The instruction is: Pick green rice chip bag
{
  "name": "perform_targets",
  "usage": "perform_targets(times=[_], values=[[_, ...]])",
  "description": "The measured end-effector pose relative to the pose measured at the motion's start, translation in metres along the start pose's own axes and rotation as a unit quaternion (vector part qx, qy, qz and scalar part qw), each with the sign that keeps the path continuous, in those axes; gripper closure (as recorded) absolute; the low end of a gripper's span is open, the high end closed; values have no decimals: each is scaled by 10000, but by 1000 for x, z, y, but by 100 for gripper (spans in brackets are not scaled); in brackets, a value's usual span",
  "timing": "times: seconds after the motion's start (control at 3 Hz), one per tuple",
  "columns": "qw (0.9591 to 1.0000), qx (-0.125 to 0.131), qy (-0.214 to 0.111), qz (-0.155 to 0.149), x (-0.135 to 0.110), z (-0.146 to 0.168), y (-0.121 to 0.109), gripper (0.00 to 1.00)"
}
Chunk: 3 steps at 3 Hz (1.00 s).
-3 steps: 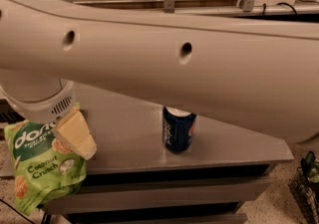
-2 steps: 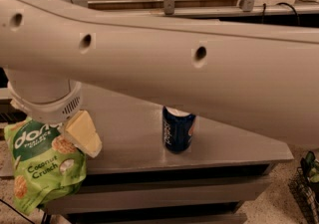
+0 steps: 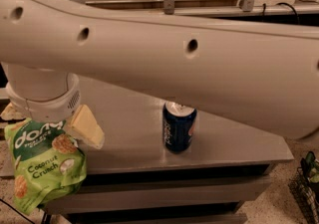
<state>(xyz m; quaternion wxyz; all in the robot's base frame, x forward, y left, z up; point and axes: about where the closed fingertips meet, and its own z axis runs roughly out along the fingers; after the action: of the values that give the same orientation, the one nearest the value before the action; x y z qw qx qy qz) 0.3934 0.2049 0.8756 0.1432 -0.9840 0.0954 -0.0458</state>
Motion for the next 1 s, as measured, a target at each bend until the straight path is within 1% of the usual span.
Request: perform_targets(times=[0.33, 0.67, 1.0], values=[[9997, -190, -56, -165, 2, 11, 1, 0], [9980, -329, -137, -514, -1, 20, 1, 0], [9945, -324, -296, -949, -7, 29, -1, 0]])
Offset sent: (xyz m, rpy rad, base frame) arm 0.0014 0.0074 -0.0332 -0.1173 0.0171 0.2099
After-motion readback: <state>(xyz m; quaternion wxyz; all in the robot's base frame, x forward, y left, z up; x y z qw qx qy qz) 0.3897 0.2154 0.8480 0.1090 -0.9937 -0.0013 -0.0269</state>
